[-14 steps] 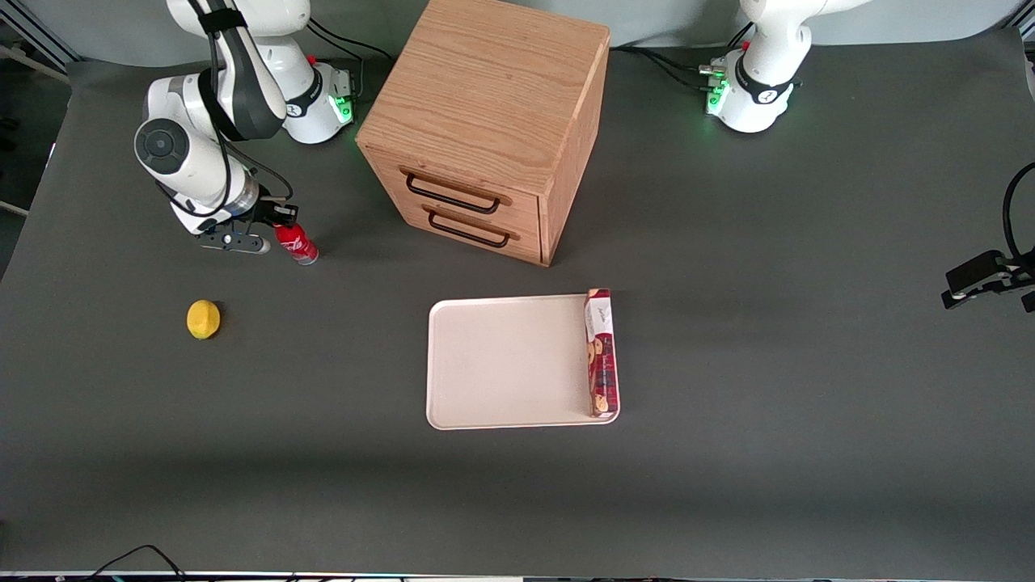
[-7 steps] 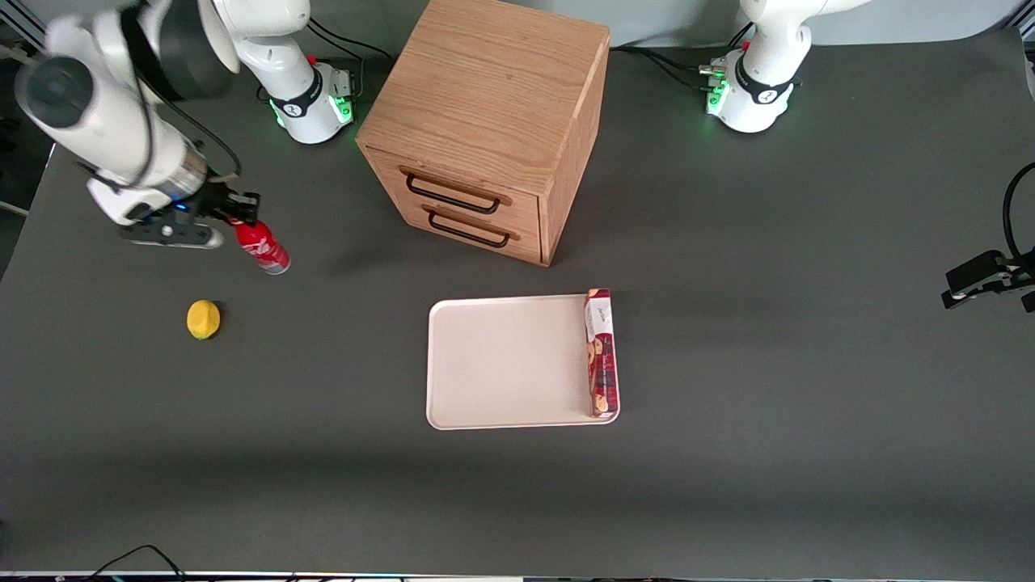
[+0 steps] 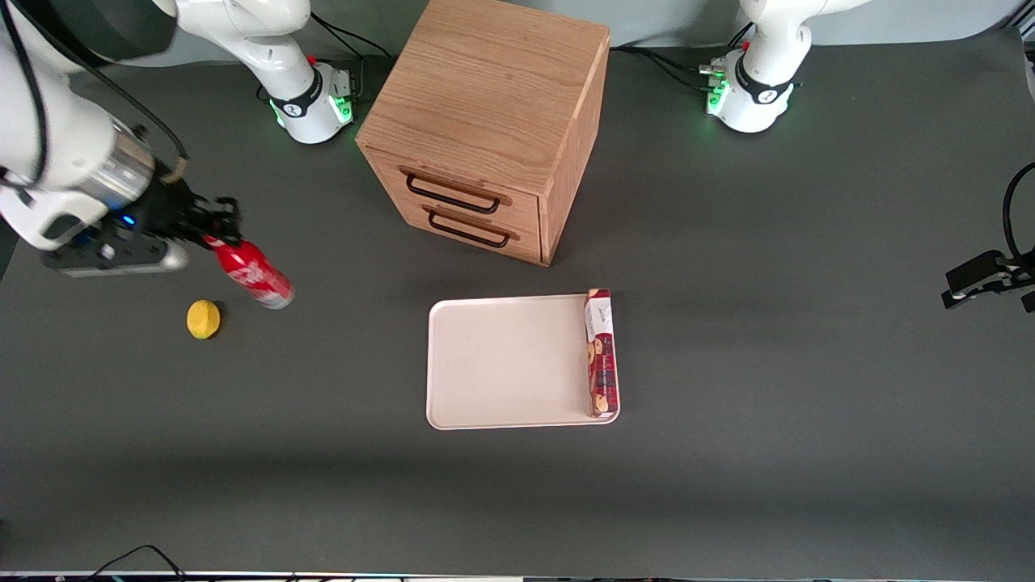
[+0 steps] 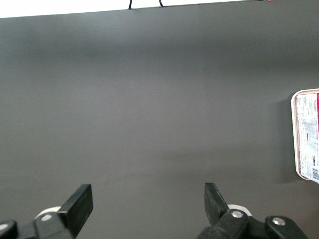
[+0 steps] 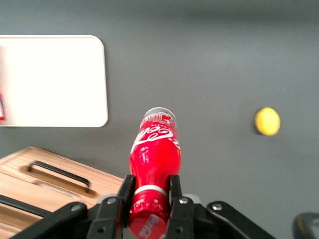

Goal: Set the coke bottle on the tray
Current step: 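Lift the bottle and carry it with the right gripper to the cream tray, then lower the bottle onto the tray and open the right gripper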

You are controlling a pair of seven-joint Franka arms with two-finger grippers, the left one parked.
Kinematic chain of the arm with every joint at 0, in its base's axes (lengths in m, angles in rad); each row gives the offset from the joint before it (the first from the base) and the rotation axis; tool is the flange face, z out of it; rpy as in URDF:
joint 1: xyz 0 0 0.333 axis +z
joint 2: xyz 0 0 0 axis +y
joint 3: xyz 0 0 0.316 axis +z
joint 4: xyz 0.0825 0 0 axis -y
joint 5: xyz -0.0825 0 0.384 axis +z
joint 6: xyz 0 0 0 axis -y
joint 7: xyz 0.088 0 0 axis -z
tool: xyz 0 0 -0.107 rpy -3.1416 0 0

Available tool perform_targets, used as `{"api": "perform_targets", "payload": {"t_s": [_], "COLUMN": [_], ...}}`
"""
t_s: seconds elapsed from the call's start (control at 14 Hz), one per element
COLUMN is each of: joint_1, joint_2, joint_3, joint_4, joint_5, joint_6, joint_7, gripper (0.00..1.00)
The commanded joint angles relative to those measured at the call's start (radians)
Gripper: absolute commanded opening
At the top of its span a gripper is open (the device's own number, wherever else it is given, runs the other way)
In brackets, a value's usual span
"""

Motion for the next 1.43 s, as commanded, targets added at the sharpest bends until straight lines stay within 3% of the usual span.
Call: {"api": "perform_targets", "payload": {"t_s": [0.0,0.36,0.79,1.07,1.14,1.21,1.36], "joint_1": [0.063,0.153,0.238,0.239,0.239,0.238,0.227], "joint_2": [0.265,0.495,0.627,0.643,0.643,0.637,0.608], "joint_3": [0.047,0.115,0.124,0.124,0.126,0.126,0.135], "joint_4": [0.275,0.311,0.298,0.255,0.255,0.255,0.260], "joint_5": [-0.008,-0.022,-0.203,-0.235,-0.243,-0.243,-0.243], "joint_6": [-0.048,0.107,0.229,0.276,0.276,0.275,0.264], "joint_7": [0.191,0.412,0.558,0.583,0.590,0.589,0.586], "gripper": [0.00,0.00,0.00,0.00,0.21,0.99,1.00]}}
